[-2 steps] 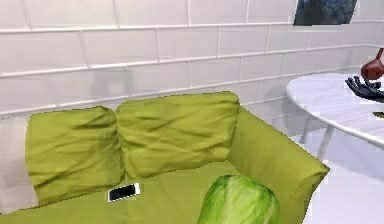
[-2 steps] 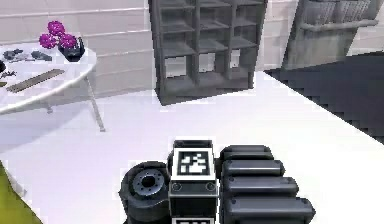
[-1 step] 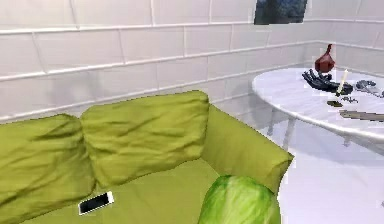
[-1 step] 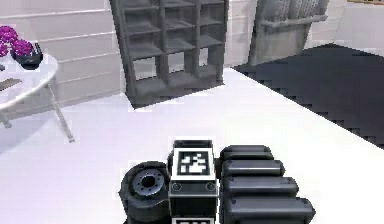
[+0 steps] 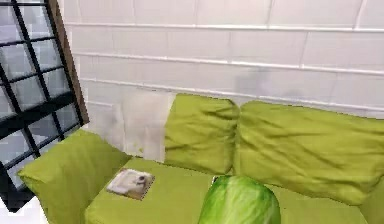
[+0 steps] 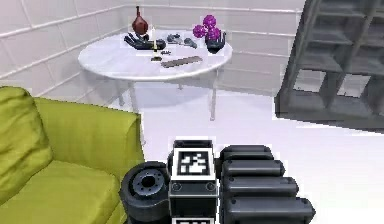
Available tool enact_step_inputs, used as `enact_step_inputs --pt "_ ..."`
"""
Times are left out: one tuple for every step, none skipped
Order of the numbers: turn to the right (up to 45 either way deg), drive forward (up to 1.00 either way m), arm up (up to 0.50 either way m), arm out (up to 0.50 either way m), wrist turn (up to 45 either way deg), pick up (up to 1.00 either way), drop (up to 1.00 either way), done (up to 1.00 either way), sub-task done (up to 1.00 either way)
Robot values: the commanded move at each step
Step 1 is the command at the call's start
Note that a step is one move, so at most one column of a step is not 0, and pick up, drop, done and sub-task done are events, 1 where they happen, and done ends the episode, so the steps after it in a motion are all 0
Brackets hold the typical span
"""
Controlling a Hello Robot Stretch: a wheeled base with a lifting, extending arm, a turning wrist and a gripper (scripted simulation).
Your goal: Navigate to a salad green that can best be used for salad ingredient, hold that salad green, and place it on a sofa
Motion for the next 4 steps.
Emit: enact_step_inputs --pt "-15.0 0.00 0.00 0.00 0.0 0.00 0.00 0.00 0.00" --pt "45.0 0.00 0.00 0.00 0.0 0.00 0.00 0.00 0.00" --pt "18.0 0.00 0.00 0.00 0.0 0.00 0.00 0.00 0.00" --pt "-45.0 0.00 0.00 0.00 0.0 0.00 0.00 0.00 0.00"
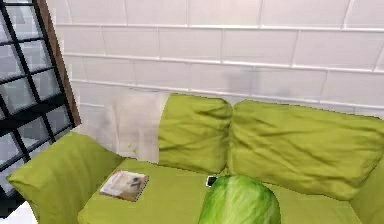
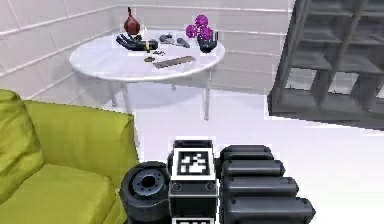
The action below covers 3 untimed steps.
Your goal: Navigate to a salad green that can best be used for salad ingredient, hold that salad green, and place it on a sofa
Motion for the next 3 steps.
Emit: enact_step_inputs --pt "-18.0 0.00 0.00 0.00 0.0 0.00 0.00 0.00 0.00" --pt "45.0 0.00 0.00 0.00 0.0 0.00 0.00 0.00 0.00" --pt "18.0 0.00 0.00 0.00 0.0 0.00 0.00 0.00 0.00"
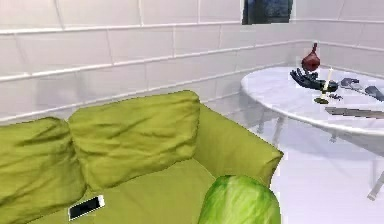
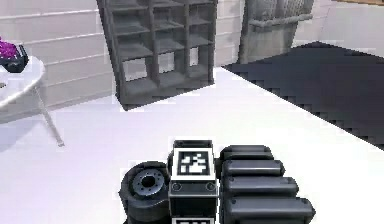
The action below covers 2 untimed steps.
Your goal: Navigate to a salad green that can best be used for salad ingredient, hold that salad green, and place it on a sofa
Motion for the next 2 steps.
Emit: enact_step_inputs --pt "-21.0 0.00 0.00 0.00 0.0 0.00 0.00 0.00 0.00" --pt "0.0 0.25 0.00 0.00 0.0 0.00 0.00 0.00 0.00"
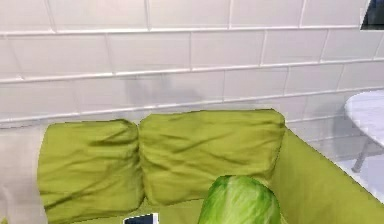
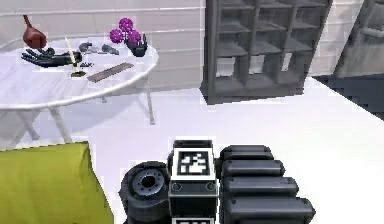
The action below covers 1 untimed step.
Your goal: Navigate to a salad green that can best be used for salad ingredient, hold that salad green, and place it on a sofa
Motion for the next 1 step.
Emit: enact_step_inputs --pt "-21.0 0.00 0.00 0.00 0.0 0.00 0.00 0.00 0.00"
